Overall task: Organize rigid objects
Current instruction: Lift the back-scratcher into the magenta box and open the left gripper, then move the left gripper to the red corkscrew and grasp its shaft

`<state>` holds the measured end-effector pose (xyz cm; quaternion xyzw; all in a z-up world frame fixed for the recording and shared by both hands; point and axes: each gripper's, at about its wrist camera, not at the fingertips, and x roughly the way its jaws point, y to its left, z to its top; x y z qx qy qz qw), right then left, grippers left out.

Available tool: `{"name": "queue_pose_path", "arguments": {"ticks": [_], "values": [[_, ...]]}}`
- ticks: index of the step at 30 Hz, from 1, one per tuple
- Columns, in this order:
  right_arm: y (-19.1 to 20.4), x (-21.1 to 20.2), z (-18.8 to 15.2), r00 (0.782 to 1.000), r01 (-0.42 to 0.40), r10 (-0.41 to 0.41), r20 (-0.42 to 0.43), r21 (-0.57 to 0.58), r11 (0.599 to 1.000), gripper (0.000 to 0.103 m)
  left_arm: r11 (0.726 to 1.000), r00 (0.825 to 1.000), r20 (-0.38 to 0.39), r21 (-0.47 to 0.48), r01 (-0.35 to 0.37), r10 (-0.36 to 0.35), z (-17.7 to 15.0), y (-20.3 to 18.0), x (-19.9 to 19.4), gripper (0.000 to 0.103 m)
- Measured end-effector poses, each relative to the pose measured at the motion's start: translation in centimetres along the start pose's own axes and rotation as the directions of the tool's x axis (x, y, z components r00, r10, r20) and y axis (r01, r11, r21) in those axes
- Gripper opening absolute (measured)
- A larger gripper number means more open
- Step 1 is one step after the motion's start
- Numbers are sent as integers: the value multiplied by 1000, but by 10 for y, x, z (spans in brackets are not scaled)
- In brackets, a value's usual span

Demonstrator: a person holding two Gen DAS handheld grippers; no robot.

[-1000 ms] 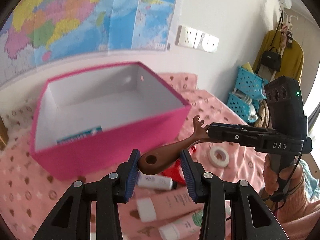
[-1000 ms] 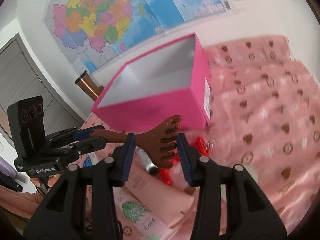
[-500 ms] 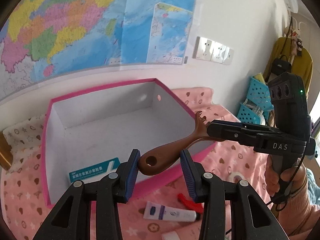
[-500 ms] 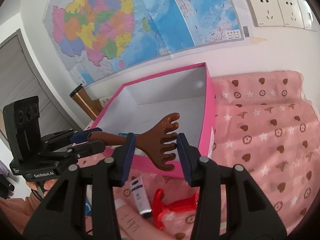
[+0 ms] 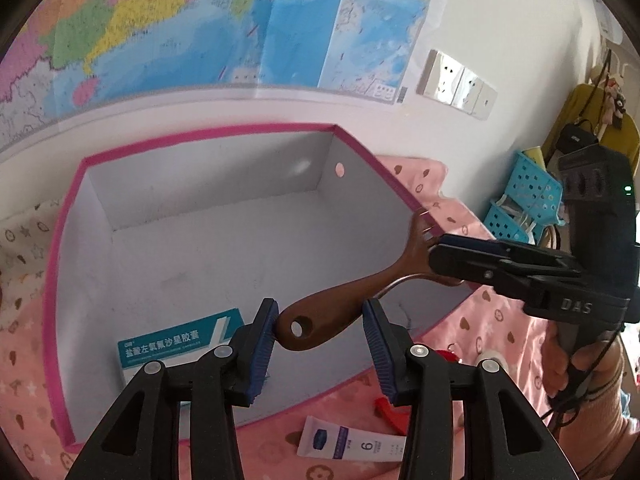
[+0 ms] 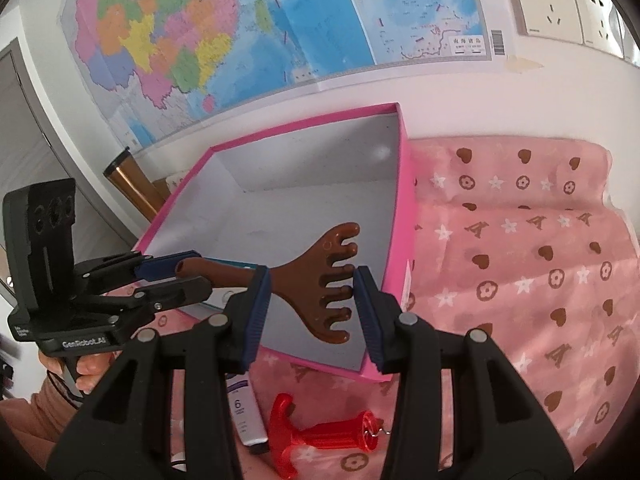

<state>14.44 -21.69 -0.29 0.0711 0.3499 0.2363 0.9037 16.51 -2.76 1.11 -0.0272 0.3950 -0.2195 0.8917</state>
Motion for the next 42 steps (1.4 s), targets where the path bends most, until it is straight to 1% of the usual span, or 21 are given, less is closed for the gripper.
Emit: {"name": "queue_pose_path", "arguments": {"ticks": [2, 4, 7, 9, 14, 18, 21, 23, 27, 31, 37, 42], "values": [[1, 0, 1, 1000, 8, -8, -6, -6, 1000, 45, 1000, 1000, -10, -4, -6, 6, -1, 2, 4, 43], [2, 0, 1, 1000, 2, -2, -8, -12, 1000, 45, 1000, 1000, -19, -10, 0, 0, 0, 3, 7, 43], [4, -1, 0, 1000, 23, -23, 0, -21, 1000, 45, 1000, 1000, -24, -8, -8, 8, 0, 3, 10, 43], [2, -3, 0, 1000, 18, -18, 5, -12, 1000, 45, 1000, 1000, -21, -8, -10, 10, 0, 4, 9, 43], [-1, -21, -8, 999, 2, -3, 45, 3, 1000, 45, 1000, 999, 26, 10, -18, 18, -8, 0, -7, 43], [-4, -43, -23, 997, -18, 18, 79, 2, 1000, 45, 1000, 996, 84, 18, 12, -14, -20, -7, -30, 45], [-7, -49, -36, 997, -14, 13, 77, 13, 1000, 45, 999, 993, 112, 31, 33, -36, -26, -15, -43, 45], [-13, -48, -48, 999, -11, 9, 52, 32, 999, 45, 998, 992, 117, 43, 49, -54, -32, -22, -48, 45], [-24, -36, -68, 1000, -3, 3, -6, 71, 997, 45, 994, 992, 88, 60, 86, -91, -45, -36, -45, 45], [-28, -22, -86, 998, 5, 0, -59, 88, 996, 45, 994, 995, 41, 64, 94, -96, -57, -45, -31, 45], [-24, -17, -98, 996, 15, -8, -85, 76, 997, 45, 993, 993, -20, 34, 117, -116, -74, -47, -15, 45], [-24, -13, -103, 995, 26, -19, -103, 68, 997, 45, 992, 991, -46, 18, 124, -123, -83, -48, -9, 45]]}}
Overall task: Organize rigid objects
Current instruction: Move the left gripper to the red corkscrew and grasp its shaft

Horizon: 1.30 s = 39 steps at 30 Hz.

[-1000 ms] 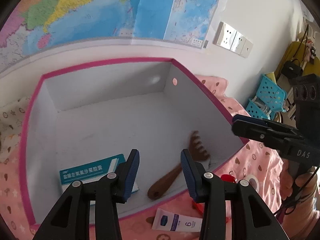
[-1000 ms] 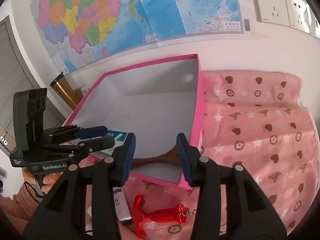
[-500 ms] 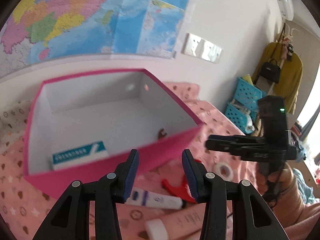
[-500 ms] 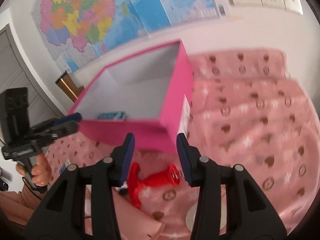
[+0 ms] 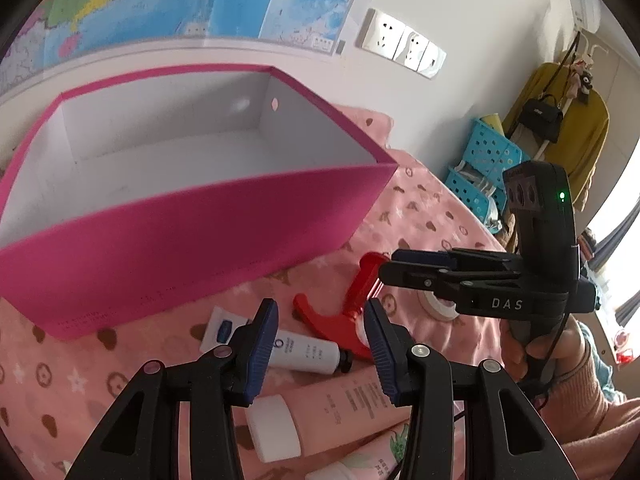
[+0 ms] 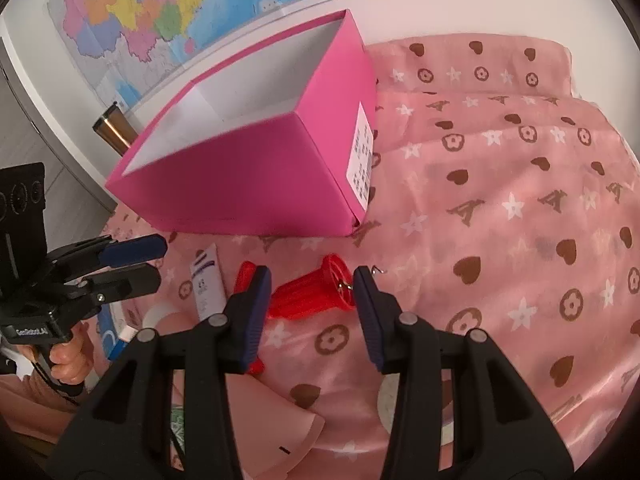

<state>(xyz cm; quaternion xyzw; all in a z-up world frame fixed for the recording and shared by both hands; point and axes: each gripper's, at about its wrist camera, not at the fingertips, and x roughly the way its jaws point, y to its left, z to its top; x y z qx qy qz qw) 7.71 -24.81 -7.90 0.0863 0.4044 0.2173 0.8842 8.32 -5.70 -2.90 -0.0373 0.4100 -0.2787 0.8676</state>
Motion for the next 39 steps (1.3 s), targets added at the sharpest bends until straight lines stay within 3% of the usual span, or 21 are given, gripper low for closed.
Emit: {"name": "queue_pose_path", "arguments": {"ticks": [5, 10, 21, 28, 31, 35, 39], "values": [[0, 5, 0, 1000, 18, -18, -3, -11, 1000, 44, 1000, 1000, -17, 4, 2, -2, -3, -2, 4, 45], [1, 11, 0, 999, 45, -45, -13, -32, 999, 31, 1000, 1000, -28, 10, 3, -3, -7, -5, 6, 45], [0, 6, 0, 998, 69, -68, 13, -52, 996, 13, 1000, 998, -61, 20, 5, -4, -9, -9, 16, 45], [0, 4, -1, 997, 72, -71, 13, -46, 996, 12, 999, 996, -93, 39, 14, -10, -10, -14, 25, 45], [7, 6, -2, 996, 91, -90, 11, -89, 992, 20, 999, 994, -105, 48, 15, -10, -9, -16, 28, 45], [10, 11, 0, 995, 101, -102, 3, -114, 988, 20, 998, 994, -112, 55, 13, -6, -9, -18, 30, 45], [3, 7, 0, 996, 90, -88, 25, -86, 992, 11, 998, 993, -117, 60, 16, -9, -9, -19, 31, 45]]}}
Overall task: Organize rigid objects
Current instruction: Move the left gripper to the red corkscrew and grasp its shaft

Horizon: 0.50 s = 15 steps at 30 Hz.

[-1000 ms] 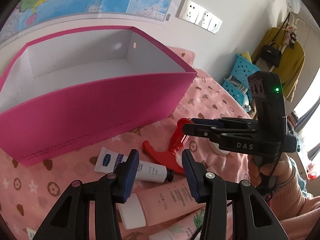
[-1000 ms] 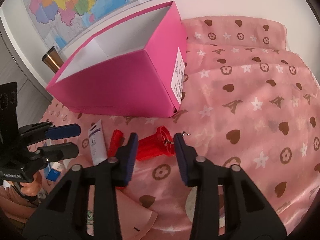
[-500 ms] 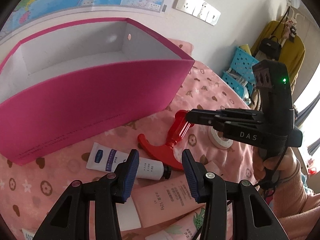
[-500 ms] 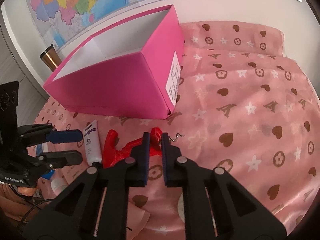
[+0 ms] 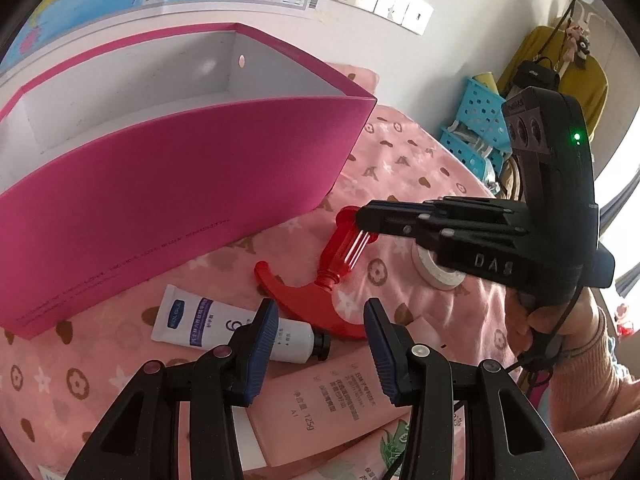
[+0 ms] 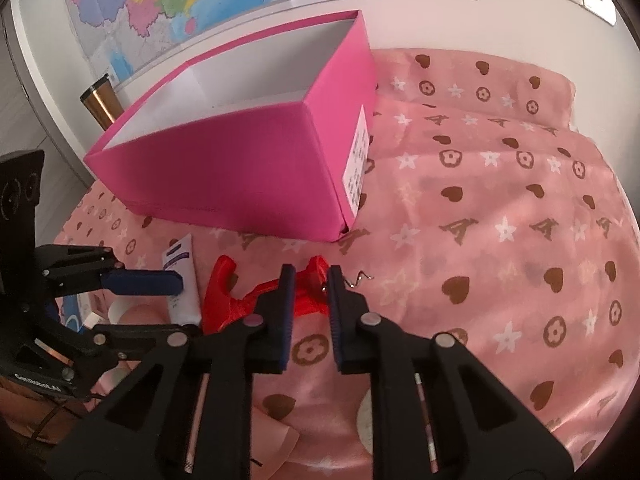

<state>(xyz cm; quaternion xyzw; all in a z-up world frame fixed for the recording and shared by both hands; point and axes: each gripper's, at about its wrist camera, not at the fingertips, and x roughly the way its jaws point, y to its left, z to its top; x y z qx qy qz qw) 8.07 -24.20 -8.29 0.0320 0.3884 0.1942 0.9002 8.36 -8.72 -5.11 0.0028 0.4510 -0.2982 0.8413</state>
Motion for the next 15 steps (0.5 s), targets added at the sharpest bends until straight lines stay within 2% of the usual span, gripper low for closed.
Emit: {"name": "queue_pose_path", "arguments": {"ticks": [6, 15], "values": [[-14, -7, -4, 1000, -3, 3, 10, 58, 998, 11, 1000, 1000, -14, 19, -5, 5, 3, -4, 6, 51], [-21, -10, -8, 1000, -17, 16, 15, 92, 996, 11, 999, 996, -86, 39, -3, 6, 13, -16, 30, 52]]}}
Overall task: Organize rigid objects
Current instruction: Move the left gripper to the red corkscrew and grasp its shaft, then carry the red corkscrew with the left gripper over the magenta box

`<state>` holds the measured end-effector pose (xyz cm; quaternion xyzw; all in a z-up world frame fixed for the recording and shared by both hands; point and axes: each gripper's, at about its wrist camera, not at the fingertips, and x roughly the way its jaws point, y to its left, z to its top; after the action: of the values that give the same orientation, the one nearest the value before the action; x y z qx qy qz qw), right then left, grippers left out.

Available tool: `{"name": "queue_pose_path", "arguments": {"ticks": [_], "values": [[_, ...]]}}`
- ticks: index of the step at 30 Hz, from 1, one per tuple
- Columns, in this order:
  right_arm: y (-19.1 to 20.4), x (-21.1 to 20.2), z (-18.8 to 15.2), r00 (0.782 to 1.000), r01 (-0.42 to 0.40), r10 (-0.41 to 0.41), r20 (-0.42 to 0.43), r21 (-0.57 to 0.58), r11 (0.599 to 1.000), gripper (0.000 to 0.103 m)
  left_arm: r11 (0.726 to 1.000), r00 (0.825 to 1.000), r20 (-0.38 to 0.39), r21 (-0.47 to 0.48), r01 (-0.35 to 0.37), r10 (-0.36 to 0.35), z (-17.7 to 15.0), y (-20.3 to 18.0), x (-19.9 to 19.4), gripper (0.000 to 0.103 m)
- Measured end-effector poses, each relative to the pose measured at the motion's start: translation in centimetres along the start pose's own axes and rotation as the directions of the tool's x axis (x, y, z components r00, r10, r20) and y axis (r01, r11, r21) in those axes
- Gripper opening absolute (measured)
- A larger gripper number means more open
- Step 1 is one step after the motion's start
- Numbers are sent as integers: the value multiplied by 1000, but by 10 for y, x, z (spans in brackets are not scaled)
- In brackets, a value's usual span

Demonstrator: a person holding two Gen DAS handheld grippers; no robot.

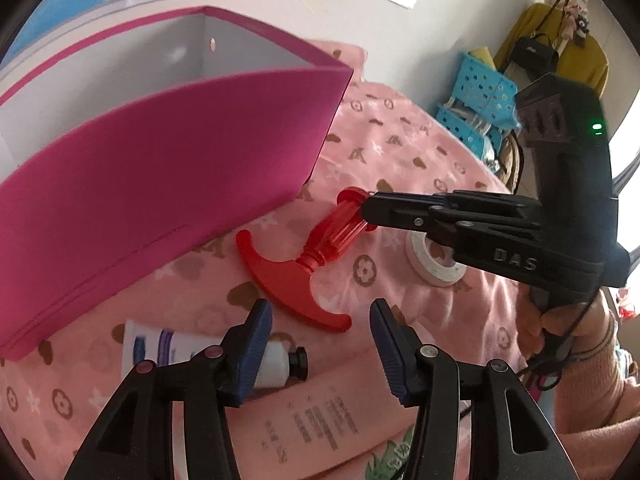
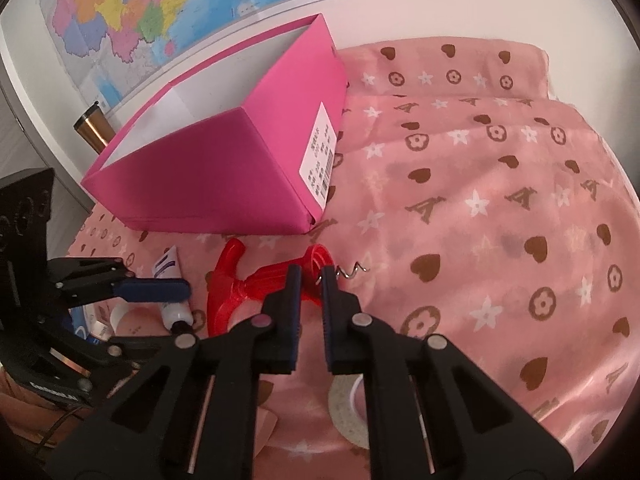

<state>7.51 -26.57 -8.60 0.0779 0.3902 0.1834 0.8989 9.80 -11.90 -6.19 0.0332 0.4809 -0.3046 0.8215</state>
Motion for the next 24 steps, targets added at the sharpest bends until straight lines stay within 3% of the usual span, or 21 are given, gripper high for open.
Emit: {"name": "queue_pose_path", "arguments": {"ticks": [3, 6, 15, 24], "values": [[-1, 0, 0, 1000, -7, 7, 0, 4, 1000, 11, 1000, 999, -36, -29, 0, -1, 6, 6, 12, 55], [-2, 1, 0, 1000, -15, 15, 1, 6, 1000, 11, 996, 997, -39, -71, 57, -60, 10, 14, 15, 62], [2, -2, -4, 999, -36, 36, 1, 12, 999, 13, 991, 998, -2, -112, 67, -68, 6, 15, 13, 61], [19, -20, -2, 997, -69, 69, 42, -13, 998, 13, 992, 996, 61, -110, 64, -58, -1, 14, -16, 57]]}}
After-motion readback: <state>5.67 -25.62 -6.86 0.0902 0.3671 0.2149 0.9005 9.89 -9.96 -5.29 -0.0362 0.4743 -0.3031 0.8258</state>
